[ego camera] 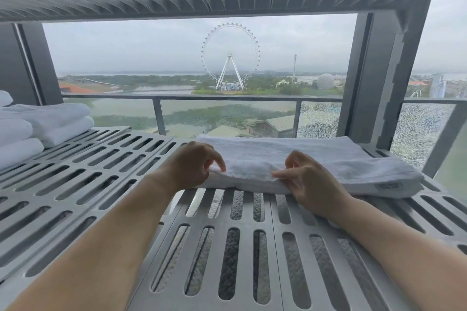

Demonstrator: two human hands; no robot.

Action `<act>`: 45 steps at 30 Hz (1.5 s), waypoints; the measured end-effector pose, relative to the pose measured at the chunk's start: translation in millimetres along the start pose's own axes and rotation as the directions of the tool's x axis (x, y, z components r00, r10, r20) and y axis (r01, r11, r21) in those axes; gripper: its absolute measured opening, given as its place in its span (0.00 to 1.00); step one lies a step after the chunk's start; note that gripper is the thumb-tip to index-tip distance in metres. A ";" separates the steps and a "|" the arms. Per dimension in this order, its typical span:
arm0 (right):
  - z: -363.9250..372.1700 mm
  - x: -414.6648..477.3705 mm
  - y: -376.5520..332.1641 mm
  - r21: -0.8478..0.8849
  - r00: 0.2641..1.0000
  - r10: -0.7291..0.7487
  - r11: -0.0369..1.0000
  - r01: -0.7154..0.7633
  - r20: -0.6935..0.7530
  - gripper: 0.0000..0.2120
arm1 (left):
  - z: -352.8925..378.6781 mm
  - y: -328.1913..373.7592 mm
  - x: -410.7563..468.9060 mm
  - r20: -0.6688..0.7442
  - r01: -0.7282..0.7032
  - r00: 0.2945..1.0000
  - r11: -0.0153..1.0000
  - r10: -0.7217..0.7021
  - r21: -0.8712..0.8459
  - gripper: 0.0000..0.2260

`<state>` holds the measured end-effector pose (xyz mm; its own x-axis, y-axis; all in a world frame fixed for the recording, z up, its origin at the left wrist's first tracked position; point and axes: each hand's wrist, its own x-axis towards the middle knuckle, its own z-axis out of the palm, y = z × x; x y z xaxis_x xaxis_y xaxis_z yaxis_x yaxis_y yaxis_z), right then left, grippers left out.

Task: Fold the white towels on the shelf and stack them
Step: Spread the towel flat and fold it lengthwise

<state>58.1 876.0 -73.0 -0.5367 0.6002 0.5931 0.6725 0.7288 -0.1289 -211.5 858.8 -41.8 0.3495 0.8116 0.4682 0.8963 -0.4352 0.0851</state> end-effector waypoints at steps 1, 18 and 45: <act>-1.0 0.3 -0.2 -0.011 1.000 -0.003 1.000 0.003 -0.028 0.12 | 1.1 -1.5 0.5 -0.069 -0.006 0.998 1.000 0.005 -0.008 0.21; 2.7 0.5 8.3 0.016 0.997 0.050 0.999 -0.049 -0.061 0.10 | -5.8 3.3 -1.7 0.000 -0.018 1.000 1.000 0.018 0.005 0.02; -1.7 0.2 11.7 0.064 0.997 -0.009 0.998 0.004 0.078 0.13 | 9.6 15.7 2.9 0.087 -0.115 0.989 0.993 0.116 -0.015 0.13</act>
<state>66.7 884.1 -73.0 -0.5811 0.6176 0.5301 0.6365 0.7507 -0.1768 -193.8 858.1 -47.6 0.4734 0.7864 0.3969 0.8461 -0.5312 0.0435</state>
